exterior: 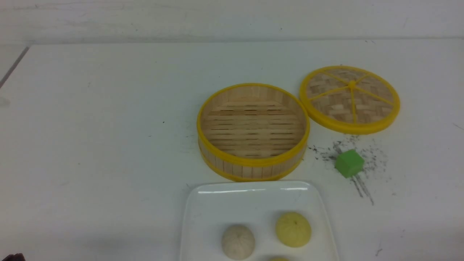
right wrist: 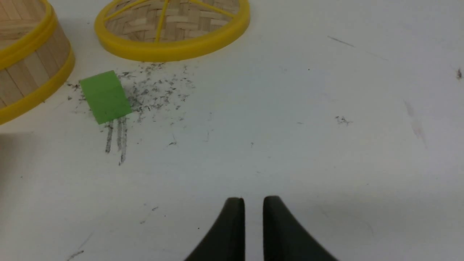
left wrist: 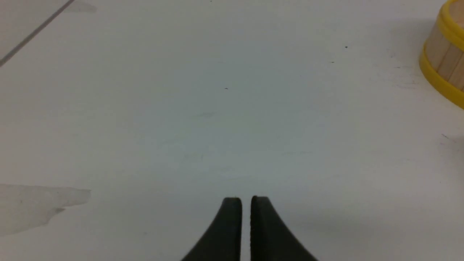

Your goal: Put the steamed buns into the plate on the white tablecloth.

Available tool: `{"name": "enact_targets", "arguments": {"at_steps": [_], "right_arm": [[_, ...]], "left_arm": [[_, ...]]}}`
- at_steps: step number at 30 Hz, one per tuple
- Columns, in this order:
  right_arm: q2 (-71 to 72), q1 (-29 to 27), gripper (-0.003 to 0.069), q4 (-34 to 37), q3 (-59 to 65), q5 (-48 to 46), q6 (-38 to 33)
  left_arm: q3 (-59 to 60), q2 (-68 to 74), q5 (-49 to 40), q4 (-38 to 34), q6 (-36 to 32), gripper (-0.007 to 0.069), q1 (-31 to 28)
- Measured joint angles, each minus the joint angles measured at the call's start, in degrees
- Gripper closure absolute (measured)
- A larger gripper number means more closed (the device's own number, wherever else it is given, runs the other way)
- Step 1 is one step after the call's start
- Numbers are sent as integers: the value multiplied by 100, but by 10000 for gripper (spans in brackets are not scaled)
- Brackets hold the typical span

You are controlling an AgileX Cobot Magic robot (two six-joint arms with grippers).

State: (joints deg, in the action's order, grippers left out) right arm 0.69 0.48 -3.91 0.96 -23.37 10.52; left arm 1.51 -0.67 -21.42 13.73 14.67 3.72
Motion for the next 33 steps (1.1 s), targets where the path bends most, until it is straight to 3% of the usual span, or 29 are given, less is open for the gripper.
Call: {"name": "enact_targets", "arguments": {"at_steps": [13,33], "right_arm": [[0,0,543,0,0,0,0],[0,0,522,0,0,0,0]], "left_arm": [[0,0,-62,733,0,539,0],[0,0,-72,821,0,526,0]]}}
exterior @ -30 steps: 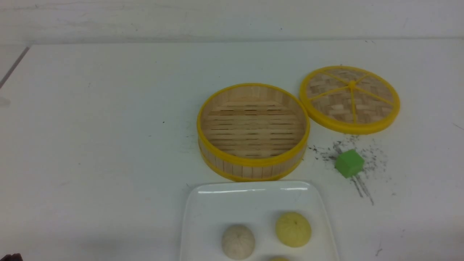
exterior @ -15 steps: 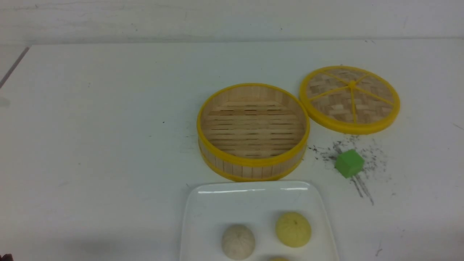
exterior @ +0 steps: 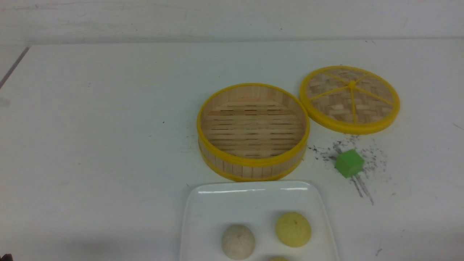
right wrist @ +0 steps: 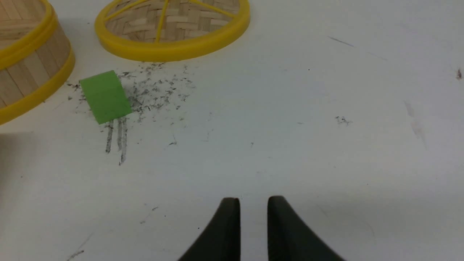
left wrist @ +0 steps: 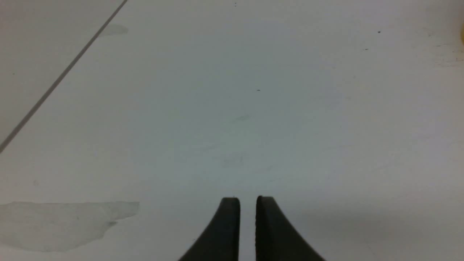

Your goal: Put the steamed buns into the plate on the white tablecloth.

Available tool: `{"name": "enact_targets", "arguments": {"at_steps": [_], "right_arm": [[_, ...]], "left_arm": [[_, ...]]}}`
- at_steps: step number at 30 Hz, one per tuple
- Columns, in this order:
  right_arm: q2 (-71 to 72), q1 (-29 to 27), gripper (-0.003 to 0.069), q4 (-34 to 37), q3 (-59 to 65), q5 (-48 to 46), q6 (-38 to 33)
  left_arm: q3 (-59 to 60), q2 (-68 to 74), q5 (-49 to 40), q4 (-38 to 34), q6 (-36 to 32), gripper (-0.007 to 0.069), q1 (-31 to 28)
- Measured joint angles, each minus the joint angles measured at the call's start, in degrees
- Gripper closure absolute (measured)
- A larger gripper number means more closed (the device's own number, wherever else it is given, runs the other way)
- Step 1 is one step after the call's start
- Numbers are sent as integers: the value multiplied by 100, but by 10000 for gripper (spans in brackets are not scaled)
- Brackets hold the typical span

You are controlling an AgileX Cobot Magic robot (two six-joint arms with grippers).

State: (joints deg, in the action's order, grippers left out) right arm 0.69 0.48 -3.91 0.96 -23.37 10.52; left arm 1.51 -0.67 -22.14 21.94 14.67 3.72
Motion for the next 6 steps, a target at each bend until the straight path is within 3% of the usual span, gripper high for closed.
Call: {"name": "enact_targets", "arguments": {"at_steps": [6], "right_arm": [[0,0,515,0,0,0,0]], "left_arm": [[0,0,-19,0,0,517,0]]}}
